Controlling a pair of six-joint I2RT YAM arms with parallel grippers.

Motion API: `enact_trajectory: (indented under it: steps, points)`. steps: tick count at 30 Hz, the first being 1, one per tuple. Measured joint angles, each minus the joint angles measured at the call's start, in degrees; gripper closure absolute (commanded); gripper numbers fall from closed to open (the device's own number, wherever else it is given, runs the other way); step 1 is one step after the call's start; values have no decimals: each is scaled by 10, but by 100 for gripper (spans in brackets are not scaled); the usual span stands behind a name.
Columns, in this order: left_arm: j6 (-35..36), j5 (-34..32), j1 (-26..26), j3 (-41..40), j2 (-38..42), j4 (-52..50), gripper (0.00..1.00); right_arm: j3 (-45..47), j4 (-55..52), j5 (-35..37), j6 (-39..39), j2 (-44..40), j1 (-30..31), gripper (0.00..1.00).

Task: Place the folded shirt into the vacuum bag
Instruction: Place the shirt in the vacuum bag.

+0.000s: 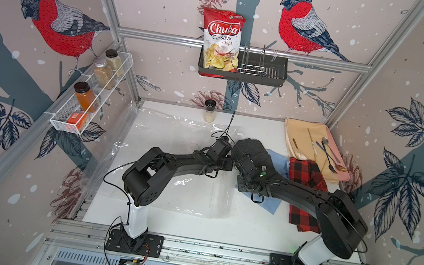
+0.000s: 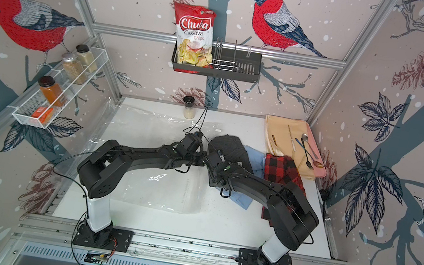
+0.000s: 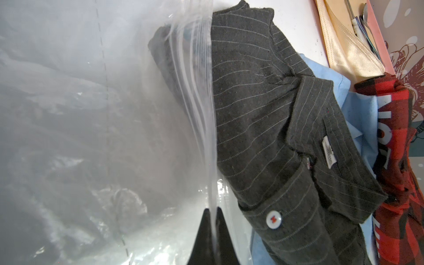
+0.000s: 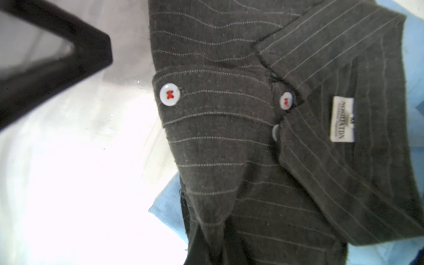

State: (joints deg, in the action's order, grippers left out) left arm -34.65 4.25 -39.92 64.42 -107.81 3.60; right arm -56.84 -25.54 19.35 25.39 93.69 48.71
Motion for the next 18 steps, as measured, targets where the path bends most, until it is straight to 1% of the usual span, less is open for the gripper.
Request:
enact_trajectory:
  steps: [11, 18]
  points:
    - [0, 0, 0, 0, 0, 0, 100, -61, -47, -26, -22, -29, -3, 99]
    - [-4, -2, 0, 0, 3, 0, 100, -92, -53, -86, -30, -22, -4, 98]
